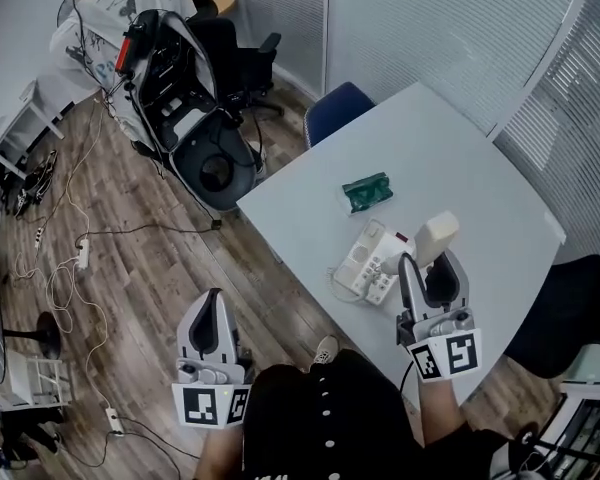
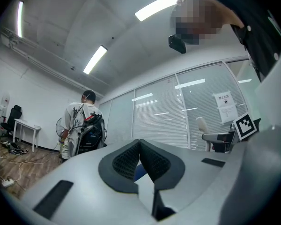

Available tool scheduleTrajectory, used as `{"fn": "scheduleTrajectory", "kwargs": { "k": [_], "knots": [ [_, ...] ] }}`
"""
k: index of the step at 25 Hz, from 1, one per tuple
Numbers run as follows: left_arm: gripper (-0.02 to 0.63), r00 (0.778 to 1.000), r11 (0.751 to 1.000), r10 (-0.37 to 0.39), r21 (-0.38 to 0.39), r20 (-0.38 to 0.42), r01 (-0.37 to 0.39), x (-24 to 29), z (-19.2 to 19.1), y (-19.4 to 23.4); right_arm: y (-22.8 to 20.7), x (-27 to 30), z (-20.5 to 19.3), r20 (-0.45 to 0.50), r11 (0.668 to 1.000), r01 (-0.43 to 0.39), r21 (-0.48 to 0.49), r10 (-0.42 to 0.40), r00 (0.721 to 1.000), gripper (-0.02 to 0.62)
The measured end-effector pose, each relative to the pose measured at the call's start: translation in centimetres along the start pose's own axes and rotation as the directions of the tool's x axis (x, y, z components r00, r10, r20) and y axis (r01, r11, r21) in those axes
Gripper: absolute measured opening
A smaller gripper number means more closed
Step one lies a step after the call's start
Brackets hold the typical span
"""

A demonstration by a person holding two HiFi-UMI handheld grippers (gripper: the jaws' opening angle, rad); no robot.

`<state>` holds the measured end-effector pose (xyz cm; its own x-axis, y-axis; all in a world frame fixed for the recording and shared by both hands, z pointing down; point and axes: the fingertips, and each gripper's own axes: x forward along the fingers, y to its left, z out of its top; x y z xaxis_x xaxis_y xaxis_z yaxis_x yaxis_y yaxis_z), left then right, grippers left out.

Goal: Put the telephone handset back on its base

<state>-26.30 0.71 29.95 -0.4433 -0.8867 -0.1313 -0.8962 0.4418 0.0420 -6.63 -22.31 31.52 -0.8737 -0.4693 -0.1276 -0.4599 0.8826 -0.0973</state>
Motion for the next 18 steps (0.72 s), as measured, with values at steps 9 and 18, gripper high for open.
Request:
{"fn": "scheduleTrajectory", "kwargs": {
  "k": [9,18],
  "knots": [
    [0.015,0.999,0.999,-0.044,-0.019,-0.028,0.043,2.6,-1.6,-0.1,-1.8,0.9,-0.9,-0.02,0.999,0.054,-0.008,-0.054,0.998,0.235],
    [0.015,0.982,0.982,-0.185,-0.04,-0.042,0.184,8.6,-3.1,1.3,-2.3,3.3,-2.0,-0.038,0.985,0.171,-0.026,-0.172,0.984,0.235]
  ]
}}
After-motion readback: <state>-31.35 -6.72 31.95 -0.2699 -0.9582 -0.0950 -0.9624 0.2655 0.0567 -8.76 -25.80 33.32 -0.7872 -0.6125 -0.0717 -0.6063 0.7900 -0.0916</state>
